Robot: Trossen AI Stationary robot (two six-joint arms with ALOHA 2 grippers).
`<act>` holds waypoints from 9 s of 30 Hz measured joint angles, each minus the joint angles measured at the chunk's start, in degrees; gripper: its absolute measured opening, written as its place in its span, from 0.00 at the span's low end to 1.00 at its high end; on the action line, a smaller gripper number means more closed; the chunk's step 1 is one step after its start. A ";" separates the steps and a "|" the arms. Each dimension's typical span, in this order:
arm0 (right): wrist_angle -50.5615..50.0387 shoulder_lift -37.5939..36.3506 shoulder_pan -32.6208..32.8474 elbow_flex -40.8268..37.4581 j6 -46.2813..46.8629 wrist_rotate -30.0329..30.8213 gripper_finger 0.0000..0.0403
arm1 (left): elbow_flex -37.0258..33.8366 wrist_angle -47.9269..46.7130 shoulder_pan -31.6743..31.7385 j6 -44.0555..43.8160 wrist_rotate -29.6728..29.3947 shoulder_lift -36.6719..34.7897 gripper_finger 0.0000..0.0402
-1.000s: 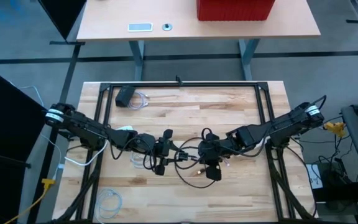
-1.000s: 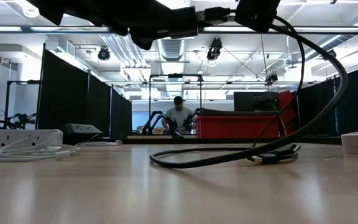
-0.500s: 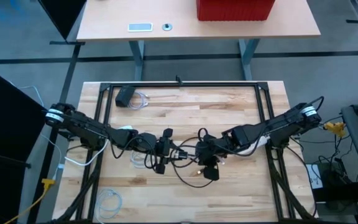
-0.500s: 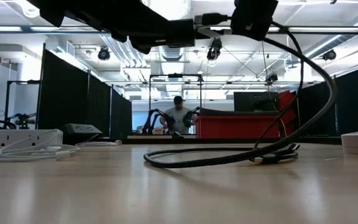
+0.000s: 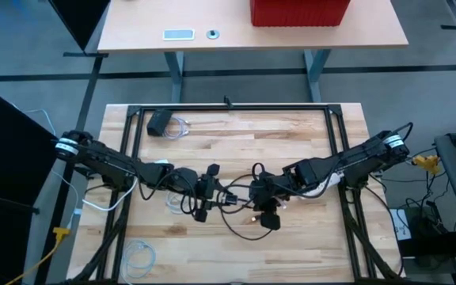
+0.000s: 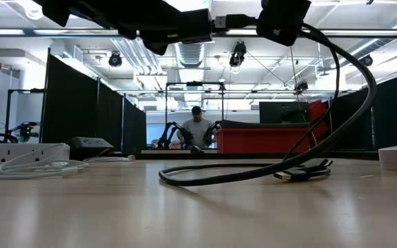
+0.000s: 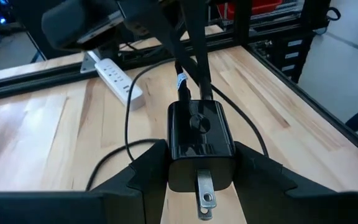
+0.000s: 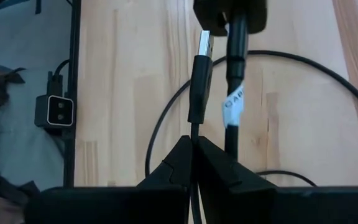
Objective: Insert USB
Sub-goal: Insert the black charger cable into the black charger adapter
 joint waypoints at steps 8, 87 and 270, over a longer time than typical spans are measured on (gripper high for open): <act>-0.95 -0.02 -0.92 -0.02 0.50 0.02 0.00 | 0.00 -0.12 0.02 -1.70 -0.08 -0.02 0.37; 1.89 1.51 -2.78 0.74 -2.82 -0.47 0.00 | -0.07 -0.28 0.46 -5.43 0.92 0.00 0.37; 23.81 -4.17 7.17 -1.90 -9.97 28.70 0.00 | -18.62 46.07 -1.01 -10.37 0.03 -7.27 0.37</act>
